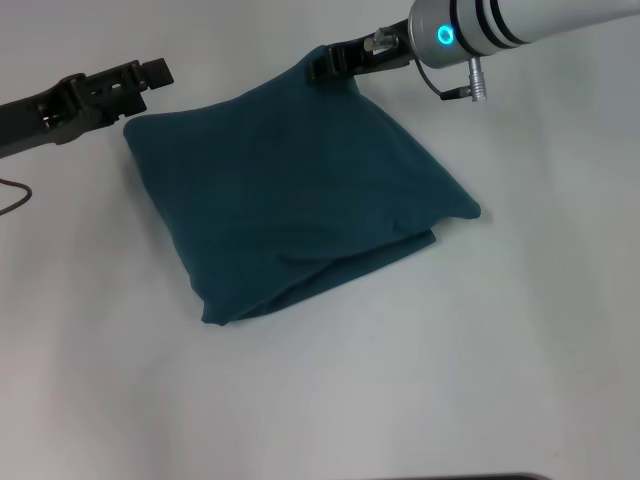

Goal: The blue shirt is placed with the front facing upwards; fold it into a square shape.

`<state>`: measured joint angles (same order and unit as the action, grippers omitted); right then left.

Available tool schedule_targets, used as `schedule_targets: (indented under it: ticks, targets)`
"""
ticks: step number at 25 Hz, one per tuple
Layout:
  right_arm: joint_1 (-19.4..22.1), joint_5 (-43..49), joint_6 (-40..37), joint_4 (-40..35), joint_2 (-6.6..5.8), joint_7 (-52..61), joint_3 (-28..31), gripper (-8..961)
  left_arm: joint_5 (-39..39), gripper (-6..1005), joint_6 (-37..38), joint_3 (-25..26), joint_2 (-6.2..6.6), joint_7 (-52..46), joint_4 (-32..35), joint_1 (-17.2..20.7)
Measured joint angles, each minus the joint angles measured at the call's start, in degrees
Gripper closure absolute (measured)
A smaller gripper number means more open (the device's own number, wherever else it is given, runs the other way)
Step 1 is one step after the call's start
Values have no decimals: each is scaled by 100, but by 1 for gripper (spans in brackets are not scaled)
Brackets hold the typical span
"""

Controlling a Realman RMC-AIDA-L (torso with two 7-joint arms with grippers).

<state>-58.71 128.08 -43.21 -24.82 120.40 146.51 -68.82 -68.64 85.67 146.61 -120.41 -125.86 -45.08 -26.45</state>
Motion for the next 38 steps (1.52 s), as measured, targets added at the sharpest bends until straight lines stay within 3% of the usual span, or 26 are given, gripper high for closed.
schedule_targets:
  ticks: [6,17,27,32,38]
  targets:
    - [181,-3,-185,-200,-47,17,35,555,0,126,7,8,-8,0,-22,1]
    - [1295,-208,-1283,-2212,-141,-36,264,166,-2,126,16,8,-5,0,-12,0]
    - [2049,-745,-3210,-2786,-114,-1536,1119,149,-69,126,602,471,52,-107,71,1]
    - [2772,-1468,-4166,-2660,-142,-2986,1468,149,-122,126,707,500,68,-623,370,-123]
    - [3332,-1556,-4642,-2081,-219,-3763,1984,152,-481,125,582,513,45,-1027,639,-270]
